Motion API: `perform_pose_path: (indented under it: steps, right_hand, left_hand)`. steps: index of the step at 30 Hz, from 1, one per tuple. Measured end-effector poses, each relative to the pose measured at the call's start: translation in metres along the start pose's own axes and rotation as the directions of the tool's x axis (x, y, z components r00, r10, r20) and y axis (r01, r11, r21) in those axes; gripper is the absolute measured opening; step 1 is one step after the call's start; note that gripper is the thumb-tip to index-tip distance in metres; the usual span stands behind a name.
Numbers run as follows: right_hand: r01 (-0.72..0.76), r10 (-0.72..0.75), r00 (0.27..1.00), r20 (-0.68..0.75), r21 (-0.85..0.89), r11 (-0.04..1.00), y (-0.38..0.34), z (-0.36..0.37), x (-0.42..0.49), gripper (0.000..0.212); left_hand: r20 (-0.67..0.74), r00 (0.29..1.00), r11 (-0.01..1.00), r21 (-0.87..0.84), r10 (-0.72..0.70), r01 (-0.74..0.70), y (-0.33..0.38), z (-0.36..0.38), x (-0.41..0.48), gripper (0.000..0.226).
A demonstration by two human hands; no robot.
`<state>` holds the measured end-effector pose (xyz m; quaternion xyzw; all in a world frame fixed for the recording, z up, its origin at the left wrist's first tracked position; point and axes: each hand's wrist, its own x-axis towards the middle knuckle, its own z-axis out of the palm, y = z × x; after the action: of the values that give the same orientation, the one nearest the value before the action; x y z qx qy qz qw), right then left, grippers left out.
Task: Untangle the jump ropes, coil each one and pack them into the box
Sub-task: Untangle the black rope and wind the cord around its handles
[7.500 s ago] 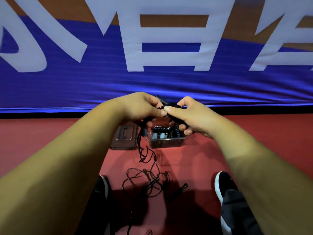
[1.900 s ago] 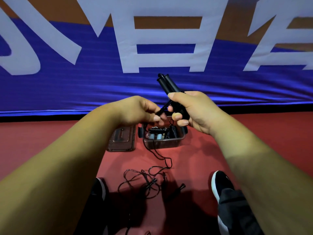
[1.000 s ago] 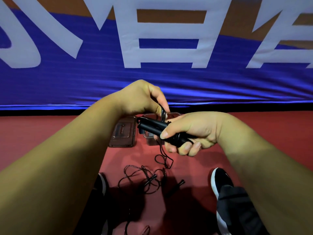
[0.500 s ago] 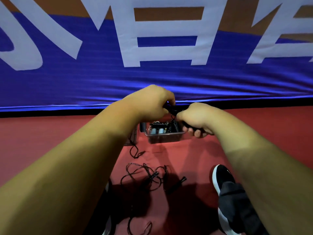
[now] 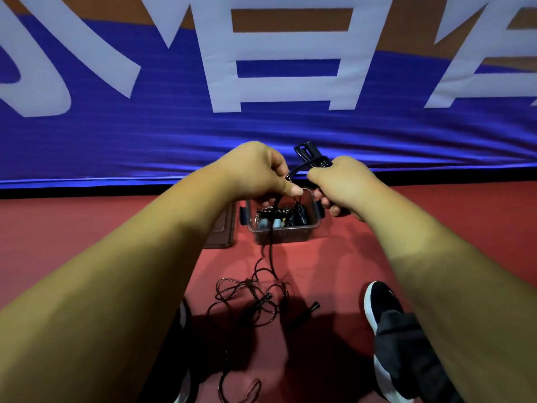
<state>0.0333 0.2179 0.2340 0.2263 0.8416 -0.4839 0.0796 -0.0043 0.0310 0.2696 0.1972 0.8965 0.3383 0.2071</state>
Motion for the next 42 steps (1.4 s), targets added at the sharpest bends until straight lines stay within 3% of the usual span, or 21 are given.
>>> perform_pose_path:
  steps: [3, 6, 9, 12, 15, 18, 20, 24, 27, 30, 34, 39, 42]
  right_hand:
    - [0.010, -0.010, 1.000, 0.018, 0.030, 1.000, -0.001, 0.003, 0.001, 0.022]
    - [0.042, -0.042, 0.999, 0.021, -0.016, 0.999, -0.005, 0.008, 0.000, 0.023]
    - [0.038, -0.038, 0.999, 0.015, 0.011, 0.999, -0.004, 0.012, -0.003, 0.022]
    - [0.014, -0.018, 0.999, 0.037, 0.091, 0.996, -0.003, 0.012, -0.003, 0.023]
    - [0.010, -0.021, 0.997, 0.071, 0.147, 0.989, -0.002, 0.010, -0.002, 0.022]
    - [0.002, -0.020, 0.995, 0.101, 0.183, 0.983, -0.002, 0.007, -0.002, 0.019]
    - [-0.036, -0.004, 0.988, 0.153, 0.258, 0.966, -0.004, 0.005, -0.003, 0.013]
    - [-0.122, 0.017, 0.968, 0.252, 0.407, 0.905, -0.008, 0.000, -0.008, 0.005]
    - [-0.149, -0.012, 0.940, 0.340, 0.443, 0.884, -0.007, -0.001, -0.013, 0.016]
    - [-0.135, -0.041, 0.938, 0.345, 0.471, 0.872, -0.008, 0.001, -0.014, 0.038]
    - [-0.136, -0.032, 0.952, 0.304, 0.515, 0.846, -0.010, 0.002, -0.013, 0.032]
    - [-0.122, -0.063, 0.957, 0.282, 0.592, 0.797, -0.013, -0.003, -0.012, 0.030]
    - [-0.117, -0.084, 0.949, 0.304, 0.585, 0.803, -0.013, -0.006, -0.012, 0.031]
  left_hand:
    - [-0.228, 0.966, 0.909, 0.416, 0.122, -0.016, -0.003, 0.004, 0.005, 0.015]
    - [-0.298, 0.949, 0.873, 0.484, 0.105, 0.056, -0.007, 0.012, 0.006, 0.013]
    - [-0.295, 0.952, 0.936, 0.351, 0.078, 0.032, -0.008, 0.012, 0.006, 0.017]
    - [-0.130, 0.990, 0.998, -0.010, 0.063, -0.065, -0.003, 0.007, 0.000, 0.020]
    - [0.151, 0.983, 0.861, -0.509, 0.100, -0.009, -0.001, 0.003, -0.009, 0.022]
    - [0.246, 0.951, 0.710, -0.703, 0.187, 0.042, -0.003, 0.000, -0.008, 0.037]
    - [0.211, 0.956, 0.747, -0.665, 0.203, -0.012, -0.009, -0.002, -0.006, 0.036]
    - [0.166, 0.981, 0.928, -0.370, 0.104, -0.036, -0.028, -0.002, -0.007, 0.033]
    - [0.194, 0.980, 0.982, -0.187, 0.038, -0.001, -0.030, 0.000, -0.011, 0.029]
    - [0.283, 0.959, 0.969, -0.236, 0.004, 0.066, -0.028, 0.005, -0.013, 0.028]
    - [0.360, 0.933, 0.928, -0.347, 0.000, 0.134, -0.031, 0.005, -0.008, 0.027]
    - [0.540, 0.835, 0.853, -0.481, 0.106, 0.203, -0.043, -0.003, -0.008, 0.037]
    - [0.520, 0.852, 0.861, -0.458, 0.060, 0.219, -0.042, -0.006, -0.011, 0.032]
